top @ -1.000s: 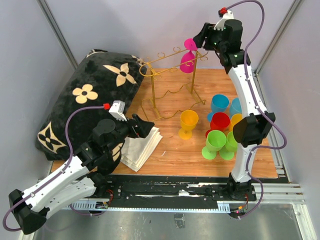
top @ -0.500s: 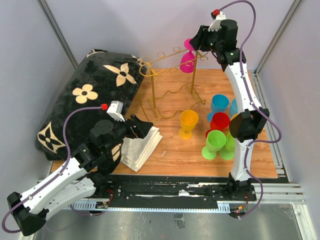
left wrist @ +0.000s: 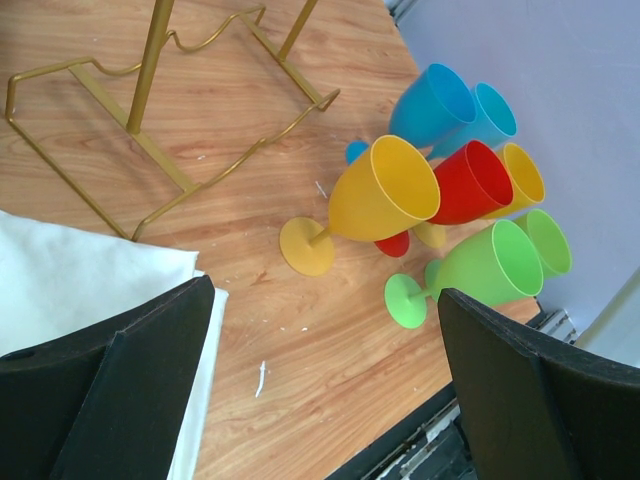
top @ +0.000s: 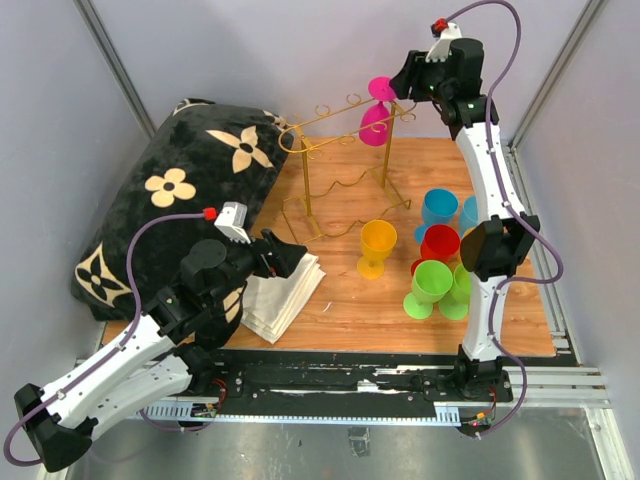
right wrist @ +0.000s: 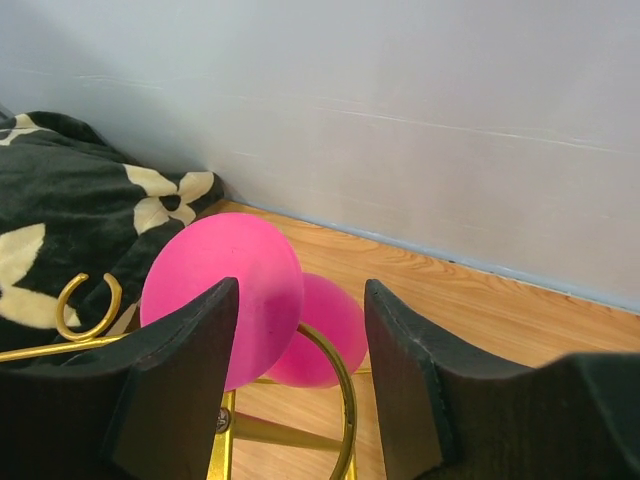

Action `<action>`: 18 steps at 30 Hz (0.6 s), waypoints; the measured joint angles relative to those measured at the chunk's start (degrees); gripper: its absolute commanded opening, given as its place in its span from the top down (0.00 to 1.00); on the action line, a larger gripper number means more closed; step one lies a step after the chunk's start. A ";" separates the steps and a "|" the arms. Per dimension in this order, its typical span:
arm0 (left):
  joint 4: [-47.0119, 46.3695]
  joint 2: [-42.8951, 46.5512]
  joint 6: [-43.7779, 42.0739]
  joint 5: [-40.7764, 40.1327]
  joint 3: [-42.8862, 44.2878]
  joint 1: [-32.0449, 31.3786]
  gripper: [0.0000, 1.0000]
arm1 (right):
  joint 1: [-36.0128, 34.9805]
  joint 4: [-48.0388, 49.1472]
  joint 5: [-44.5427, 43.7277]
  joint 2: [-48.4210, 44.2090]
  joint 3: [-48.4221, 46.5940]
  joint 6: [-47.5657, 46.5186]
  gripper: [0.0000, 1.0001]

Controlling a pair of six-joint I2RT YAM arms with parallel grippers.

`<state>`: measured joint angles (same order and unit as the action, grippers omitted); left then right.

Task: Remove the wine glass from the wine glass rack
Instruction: Pick up the wine glass from the wine rack.

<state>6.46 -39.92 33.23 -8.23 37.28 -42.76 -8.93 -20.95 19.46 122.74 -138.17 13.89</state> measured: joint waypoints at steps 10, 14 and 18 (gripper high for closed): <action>0.02 -0.72 0.02 0.24 0.02 0.00 0.00 | 0.07 0.55 4.90 1.38 -0.22 0.20 0.60; 0.11 -0.74 0.02 0.39 0.02 0.00 0.00 | 0.07 0.55 6.62 1.40 -0.33 0.83 0.68; 0.13 -0.74 0.04 0.42 0.02 0.00 0.00 | 0.07 0.61 7.41 1.49 -0.42 1.49 0.81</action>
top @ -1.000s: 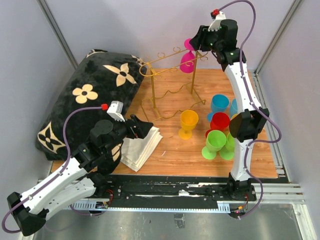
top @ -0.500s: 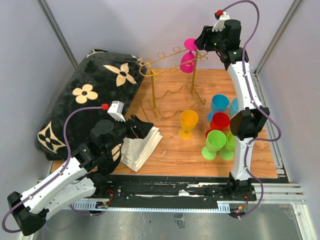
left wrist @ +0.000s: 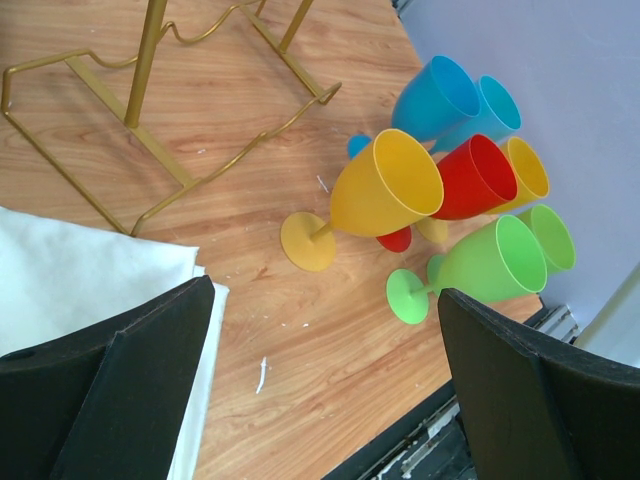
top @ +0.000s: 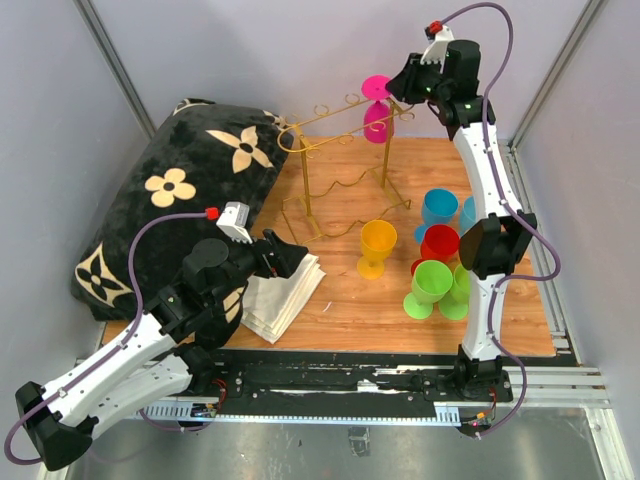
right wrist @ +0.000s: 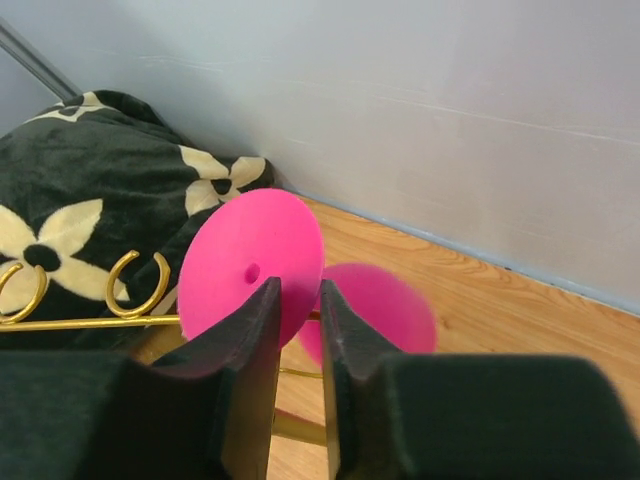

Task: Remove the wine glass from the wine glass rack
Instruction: Pick up the wine glass from the wine rack, then place the wine glass at the center of the board.

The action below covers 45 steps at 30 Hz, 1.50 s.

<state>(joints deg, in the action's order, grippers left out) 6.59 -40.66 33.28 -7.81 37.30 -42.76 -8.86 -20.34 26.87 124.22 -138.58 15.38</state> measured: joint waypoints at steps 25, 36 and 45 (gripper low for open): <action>0.00 0.00 0.26 -0.02 0.00 0.00 0.00 | 0.98 14.01 -1.68 0.26 1.99 28.44 0.99; 0.00 0.00 0.66 -0.02 0.00 0.00 0.00 | 0.98 18.10 -5.95 1.14 1.20 36.50 0.99; 0.15 0.46 0.87 -0.04 0.00 0.00 0.00 | 1.31 19.41 -10.19 1.66 0.39 36.30 0.99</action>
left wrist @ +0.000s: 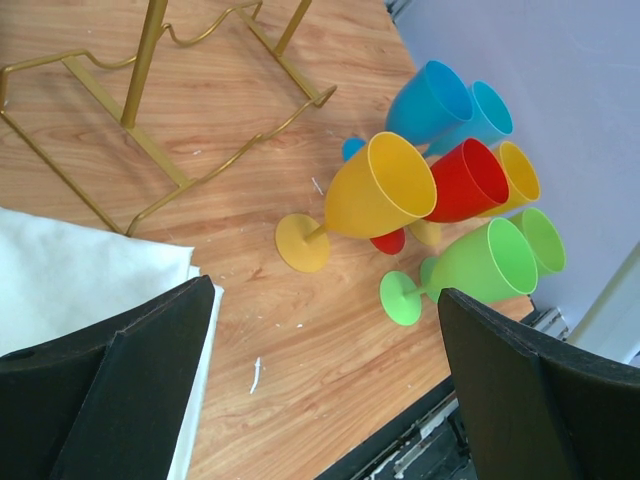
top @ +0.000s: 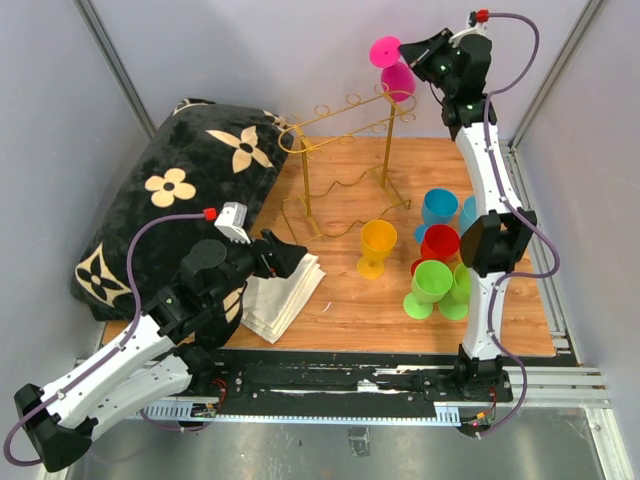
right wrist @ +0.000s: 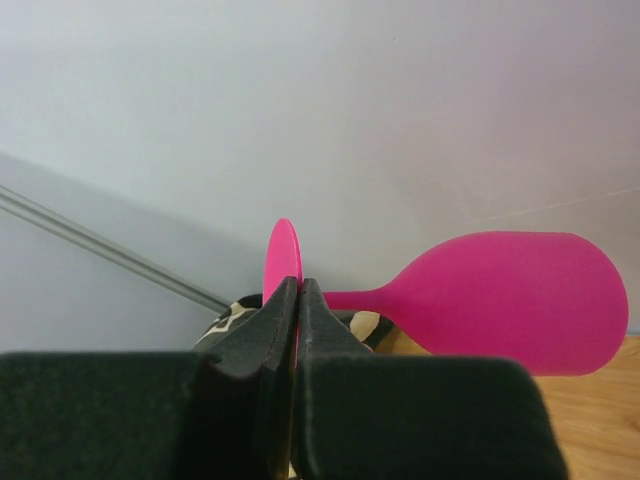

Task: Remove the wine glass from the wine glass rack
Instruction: Place the wine glass at the center of the board.

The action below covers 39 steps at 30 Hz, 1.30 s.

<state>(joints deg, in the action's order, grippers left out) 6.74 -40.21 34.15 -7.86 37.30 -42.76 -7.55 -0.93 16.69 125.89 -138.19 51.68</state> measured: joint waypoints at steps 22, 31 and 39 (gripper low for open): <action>-1.88 0.04 -0.74 0.59 -0.02 0.00 0.00 | 2.82 -0.42 -11.67 -43.54 43.69 -22.21 0.99; -4.85 -3.15 -0.94 1.79 -0.02 0.00 0.00 | 2.82 -1.07 -7.85 -58.42 59.93 -22.16 0.99; -7.23 -3.63 -0.87 2.27 -0.48 0.00 0.00 | 2.36 -2.40 8.13 -62.18 64.61 -20.52 0.99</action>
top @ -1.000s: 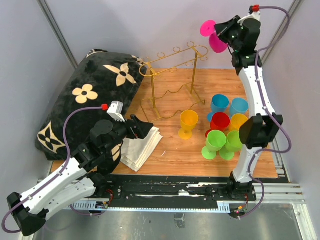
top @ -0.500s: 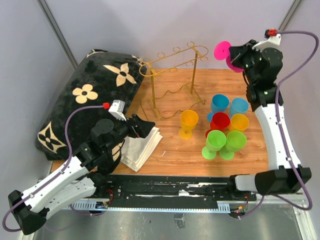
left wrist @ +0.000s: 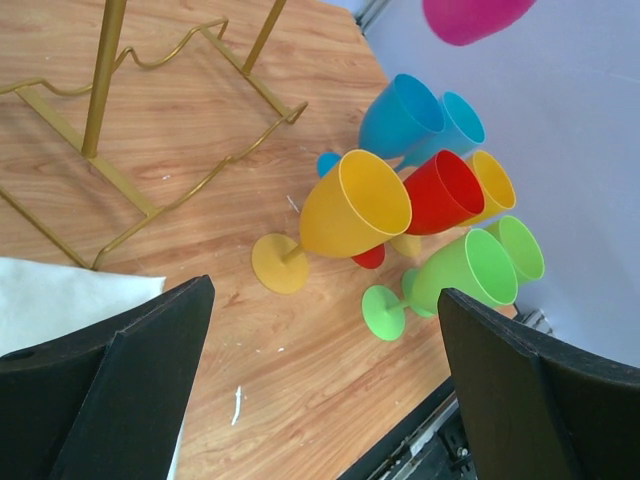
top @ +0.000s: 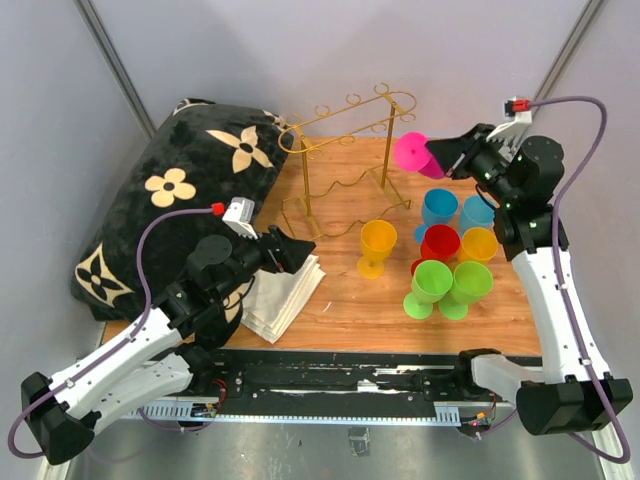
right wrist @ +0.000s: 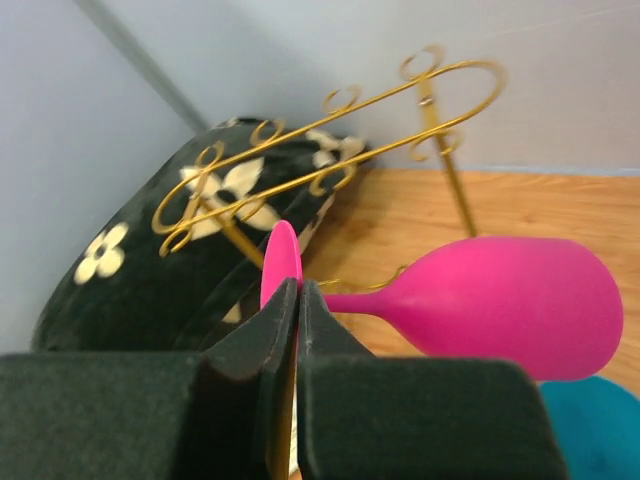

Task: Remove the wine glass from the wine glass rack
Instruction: Place the wine glass at the center of the board.

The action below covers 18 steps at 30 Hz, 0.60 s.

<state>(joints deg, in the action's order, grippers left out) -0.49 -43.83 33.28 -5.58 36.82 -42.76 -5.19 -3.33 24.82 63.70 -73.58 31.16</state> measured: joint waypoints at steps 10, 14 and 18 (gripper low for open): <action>-7.41 0.15 2.93 2.19 -1.42 0.00 0.02 | -13.77 3.13 14.14 -1.73 8.09 -2.71 0.99; -12.31 0.24 4.66 4.66 -3.02 0.00 0.05 | -19.26 4.15 15.54 -1.70 8.37 -3.61 0.99; -17.64 0.24 6.78 7.50 -4.39 0.00 0.10 | -22.34 5.01 16.11 -0.55 8.39 -4.46 0.99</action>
<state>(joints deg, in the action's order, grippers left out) -18.13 -43.59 40.05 1.91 32.42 -42.76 -27.53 1.67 40.93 63.16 -65.19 26.70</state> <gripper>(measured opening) 0.931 0.008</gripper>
